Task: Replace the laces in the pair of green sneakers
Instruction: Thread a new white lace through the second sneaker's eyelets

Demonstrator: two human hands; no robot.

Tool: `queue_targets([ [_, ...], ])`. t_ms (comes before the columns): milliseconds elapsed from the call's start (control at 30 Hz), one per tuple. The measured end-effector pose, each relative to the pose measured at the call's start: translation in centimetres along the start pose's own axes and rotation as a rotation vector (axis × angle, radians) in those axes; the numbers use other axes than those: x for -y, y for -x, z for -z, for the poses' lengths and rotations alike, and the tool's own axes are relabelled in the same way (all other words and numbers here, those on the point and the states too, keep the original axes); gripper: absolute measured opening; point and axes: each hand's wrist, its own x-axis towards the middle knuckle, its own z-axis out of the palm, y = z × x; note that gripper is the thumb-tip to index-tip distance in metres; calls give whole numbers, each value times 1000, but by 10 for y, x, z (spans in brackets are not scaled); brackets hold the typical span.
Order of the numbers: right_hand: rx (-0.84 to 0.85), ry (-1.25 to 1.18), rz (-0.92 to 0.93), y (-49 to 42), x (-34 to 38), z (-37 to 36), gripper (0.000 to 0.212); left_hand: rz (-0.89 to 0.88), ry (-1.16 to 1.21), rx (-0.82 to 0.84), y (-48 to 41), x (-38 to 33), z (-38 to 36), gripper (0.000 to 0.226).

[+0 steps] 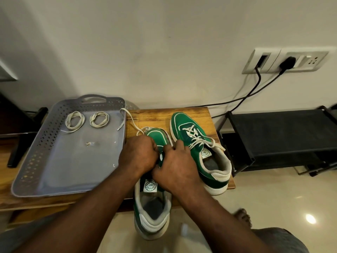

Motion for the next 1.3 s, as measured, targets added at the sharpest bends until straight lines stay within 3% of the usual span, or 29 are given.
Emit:
queue_targets([
  [267, -7, -19, -8, -1, 2, 0, 59, 33, 79, 7, 2, 0, -2, 19],
  [467, -25, -203, -98, -7, -10, 9, 29, 55, 176, -29, 7, -3, -2, 22],
  [933, 32, -331, -95, -12, -20, 9, 32, 70, 304, -93, 12, -11, -11, 24],
  [1133, 4, -309, -108, -11, -19, 6, 45, -22, 124, -71, 11, -7, -17, 22],
  [1300, -59, -149, -57, -8, -9, 4, 40, -78, -19, -28, 7, -5, -11, 16],
])
